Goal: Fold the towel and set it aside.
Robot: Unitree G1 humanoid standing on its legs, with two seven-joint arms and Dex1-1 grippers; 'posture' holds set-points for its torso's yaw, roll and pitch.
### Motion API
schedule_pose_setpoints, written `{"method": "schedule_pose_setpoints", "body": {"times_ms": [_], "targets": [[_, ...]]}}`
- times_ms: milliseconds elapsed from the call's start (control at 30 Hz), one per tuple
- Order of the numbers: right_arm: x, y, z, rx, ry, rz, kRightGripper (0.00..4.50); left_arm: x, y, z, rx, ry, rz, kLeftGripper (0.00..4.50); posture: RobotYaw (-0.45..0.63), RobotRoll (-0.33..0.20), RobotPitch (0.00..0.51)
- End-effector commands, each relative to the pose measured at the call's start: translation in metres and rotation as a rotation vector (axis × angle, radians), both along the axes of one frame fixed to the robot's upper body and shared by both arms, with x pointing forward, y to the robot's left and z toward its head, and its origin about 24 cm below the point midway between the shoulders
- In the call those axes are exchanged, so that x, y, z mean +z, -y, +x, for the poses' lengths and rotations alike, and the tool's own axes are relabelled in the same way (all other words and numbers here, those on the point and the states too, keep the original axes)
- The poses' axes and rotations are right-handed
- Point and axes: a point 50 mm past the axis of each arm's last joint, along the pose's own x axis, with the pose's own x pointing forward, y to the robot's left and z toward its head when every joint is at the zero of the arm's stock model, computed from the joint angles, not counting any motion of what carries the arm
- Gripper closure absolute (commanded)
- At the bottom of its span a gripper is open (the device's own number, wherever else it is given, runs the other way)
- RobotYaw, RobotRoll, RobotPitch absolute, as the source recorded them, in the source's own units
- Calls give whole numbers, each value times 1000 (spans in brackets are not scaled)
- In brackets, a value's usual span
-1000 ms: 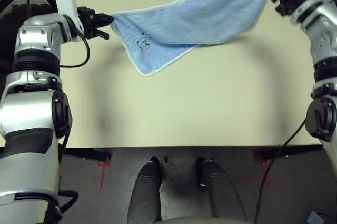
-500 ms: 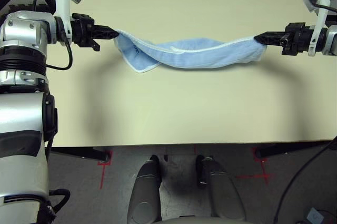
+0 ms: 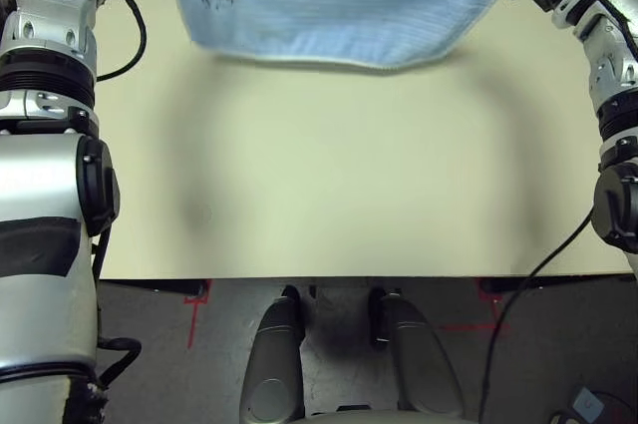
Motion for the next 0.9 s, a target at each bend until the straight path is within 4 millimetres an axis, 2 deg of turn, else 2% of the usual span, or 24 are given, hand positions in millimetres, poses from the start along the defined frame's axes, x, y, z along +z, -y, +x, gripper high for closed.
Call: {"method": "schedule_pose_setpoints", "body": {"times_ms": [33,167,300,367,500,667,900], "targets": [[-11,13,-7,26,-20,-68,4500,-50,-15,-2,-134,-366,55,4461,-22,0,252],[-35,10,-11,169,-158,-251,4500,-85,-29,-18,-272,-751,151,4461,-26,0,254],[-67,15,-16,231,-359,-414,4500,-99,-38,-38,-384,-1046,221,4461,-39,0,255],[-80,17,-20,296,-467,-474,4500,-103,-40,-44,-410,-1133,245,4461,-43,0,256],[-90,15,-31,465,-650,-521,4500,-112,-37,-45,-425,-1224,220,4461,-39,0,257],[-91,16,-41,528,-794,-626,4500,-121,-42,-50,-383,-1329,307,4461,-35,0,255],[-97,14,-53,599,-862,-667,4500,-124,-47,-59,-376,-1392,401,4461,-33,0,247]]}}
